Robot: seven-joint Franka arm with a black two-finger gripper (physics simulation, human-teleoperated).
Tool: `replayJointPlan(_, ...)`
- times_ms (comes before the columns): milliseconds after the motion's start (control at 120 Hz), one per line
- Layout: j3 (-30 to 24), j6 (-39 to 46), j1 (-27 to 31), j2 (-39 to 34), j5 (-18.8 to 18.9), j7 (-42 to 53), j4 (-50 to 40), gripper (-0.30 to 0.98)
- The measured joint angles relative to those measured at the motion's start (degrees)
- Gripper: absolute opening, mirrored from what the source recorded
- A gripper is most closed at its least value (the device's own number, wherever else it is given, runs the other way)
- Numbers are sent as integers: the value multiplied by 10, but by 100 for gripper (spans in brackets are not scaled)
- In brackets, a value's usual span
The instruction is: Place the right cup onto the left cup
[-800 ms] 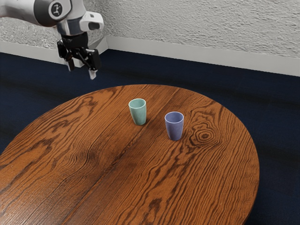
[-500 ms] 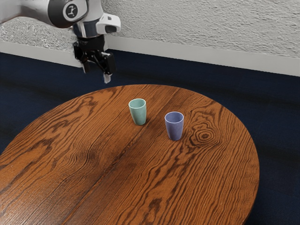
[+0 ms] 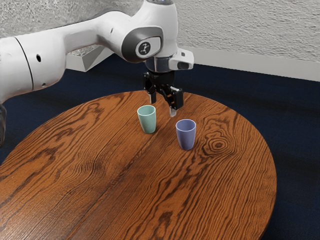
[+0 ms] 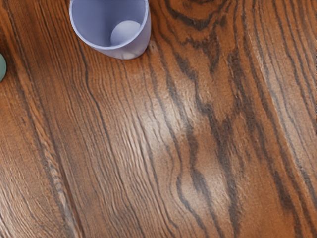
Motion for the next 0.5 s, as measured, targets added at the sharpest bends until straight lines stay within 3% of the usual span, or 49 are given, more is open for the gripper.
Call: replayJointPlan(500, -4, 74, -12, 197, 5, -16, 149, 69)
